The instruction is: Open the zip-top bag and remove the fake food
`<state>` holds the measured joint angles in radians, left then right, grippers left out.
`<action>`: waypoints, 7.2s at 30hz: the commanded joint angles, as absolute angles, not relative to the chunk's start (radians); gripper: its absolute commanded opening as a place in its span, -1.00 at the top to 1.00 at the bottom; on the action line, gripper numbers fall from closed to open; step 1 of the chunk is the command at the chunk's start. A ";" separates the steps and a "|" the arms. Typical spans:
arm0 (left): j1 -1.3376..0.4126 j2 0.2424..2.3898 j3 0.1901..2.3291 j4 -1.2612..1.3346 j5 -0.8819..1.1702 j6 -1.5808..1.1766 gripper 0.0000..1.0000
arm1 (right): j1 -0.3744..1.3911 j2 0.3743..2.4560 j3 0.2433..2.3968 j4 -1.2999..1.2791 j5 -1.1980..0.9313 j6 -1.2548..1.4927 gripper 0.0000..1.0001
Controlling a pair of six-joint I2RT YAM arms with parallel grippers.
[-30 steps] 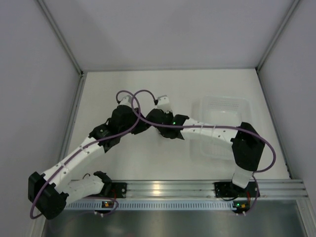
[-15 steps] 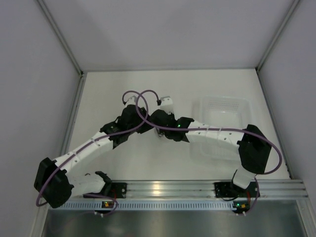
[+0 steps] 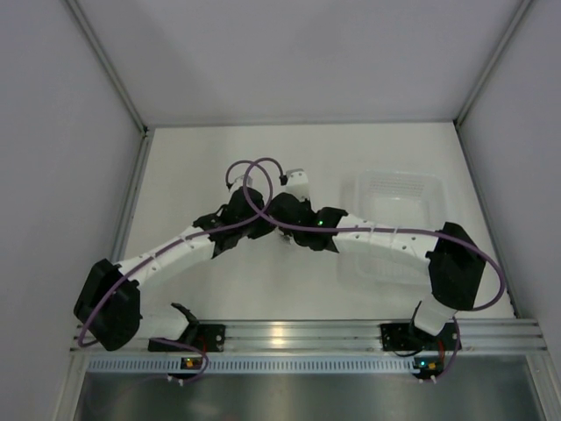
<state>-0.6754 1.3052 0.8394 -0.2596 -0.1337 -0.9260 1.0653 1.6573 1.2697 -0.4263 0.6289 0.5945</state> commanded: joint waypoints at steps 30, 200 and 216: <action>-0.680 1.072 0.680 -0.270 -0.160 -0.888 0.67 | 1.163 1.793 1.428 -0.564 0.868 0.522 1.00; -0.962 1.542 0.839 -0.130 -0.350 -1.227 0.78 | 1.195 1.496 1.022 -0.118 0.742 0.479 1.00; -1.025 1.631 0.873 -0.235 -0.345 -1.121 0.72 | 1.195 1.433 0.959 -0.020 0.741 0.443 1.00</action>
